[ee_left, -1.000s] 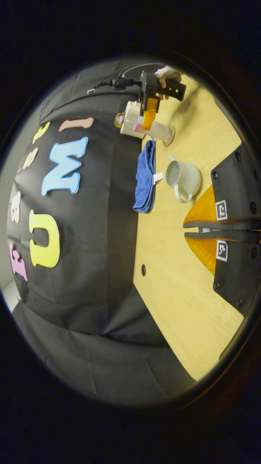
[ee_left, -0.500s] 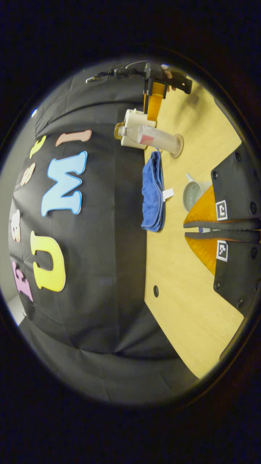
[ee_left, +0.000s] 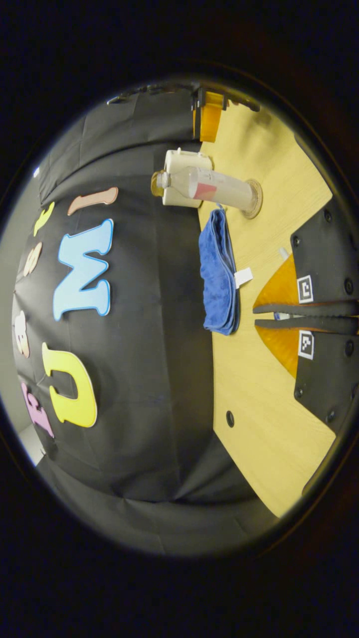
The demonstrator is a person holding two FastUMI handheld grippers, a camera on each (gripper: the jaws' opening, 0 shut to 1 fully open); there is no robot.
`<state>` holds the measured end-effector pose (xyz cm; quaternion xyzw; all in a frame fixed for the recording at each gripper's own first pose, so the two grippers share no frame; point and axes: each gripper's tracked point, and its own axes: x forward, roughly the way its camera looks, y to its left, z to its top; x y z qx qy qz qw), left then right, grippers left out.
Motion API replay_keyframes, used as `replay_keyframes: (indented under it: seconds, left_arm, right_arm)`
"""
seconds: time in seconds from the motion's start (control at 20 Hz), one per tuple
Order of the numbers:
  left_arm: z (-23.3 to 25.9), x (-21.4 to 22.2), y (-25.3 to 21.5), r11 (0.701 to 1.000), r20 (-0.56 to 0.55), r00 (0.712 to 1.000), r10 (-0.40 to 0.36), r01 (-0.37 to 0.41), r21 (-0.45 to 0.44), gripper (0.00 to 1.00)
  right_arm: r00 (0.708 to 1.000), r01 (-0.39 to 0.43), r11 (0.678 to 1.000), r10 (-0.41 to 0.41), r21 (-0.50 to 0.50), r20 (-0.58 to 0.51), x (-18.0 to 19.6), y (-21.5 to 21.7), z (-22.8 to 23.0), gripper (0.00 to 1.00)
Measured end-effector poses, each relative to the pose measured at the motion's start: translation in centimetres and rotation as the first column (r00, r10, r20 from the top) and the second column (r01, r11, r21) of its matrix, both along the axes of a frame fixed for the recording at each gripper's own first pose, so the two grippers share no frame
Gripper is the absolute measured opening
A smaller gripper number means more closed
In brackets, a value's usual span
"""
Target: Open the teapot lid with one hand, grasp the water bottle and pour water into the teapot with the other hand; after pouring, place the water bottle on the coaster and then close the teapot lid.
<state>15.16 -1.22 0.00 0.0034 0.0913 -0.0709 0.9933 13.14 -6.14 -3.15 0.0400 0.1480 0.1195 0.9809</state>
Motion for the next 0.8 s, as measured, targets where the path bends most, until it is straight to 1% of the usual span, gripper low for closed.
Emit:
replay_keyframes:
  seconds: [0.05,0.1,0.3,0.35,0.4,0.45,0.75,0.8]
  left_arm:
    - [0.0,0.3,-0.2,1.0,-0.001,1.0,0.001,-0.001,0.009,0.08]
    - [0.0,0.6,-0.4,1.0,0.0,1.0,0.0,0.0,0.016,0.06]
    - [0.2,1.2,-1.2,0.999,0.002,1.0,-0.003,0.003,0.032,0.06]
    - [0.1,1.3,-1.2,1.0,0.005,1.0,-0.001,0.001,0.03,0.08]
    - [0.1,1.2,-1.2,1.0,0.005,1.0,0.0,0.0,0.029,0.08]
    - [0.0,1.3,-1.2,1.0,0.007,1.0,-0.001,0.0,0.029,0.06]
    - [0.3,1.7,-1.9,1.0,0.011,1.0,-0.01,0.01,0.028,0.06]
    - [0.2,1.7,-1.9,0.999,0.014,1.0,-0.009,0.008,0.031,0.08]
  right_arm:
    - [1.0,0.007,1.0,-0.007,0.001,-0.002,0.1,-0.3,-0.2,0.98]
    - [1.0,0.012,1.0,-0.012,0.003,-0.005,0.1,-0.6,-0.5,0.98]
    - [0.999,0.019,0.999,-0.018,0.048,-0.026,0.1,-1.0,-1.0,0.98]
    - [0.999,0.021,0.998,-0.02,0.058,-0.028,0.2,-1.1,-1.0,0.98]
    - [0.999,0.024,0.998,-0.022,0.064,-0.026,0.2,-1.1,-0.8,0.98]
    - [0.999,0.026,0.997,-0.024,0.067,-0.021,0.4,-1.2,-0.7,0.98]
    - [1.0,0.022,0.998,-0.021,0.066,-0.017,0.0,-1.3,-0.5,0.98]
    - [1.0,0.02,0.998,-0.019,0.066,-0.017,0.0,-1.2,-0.5,0.98]
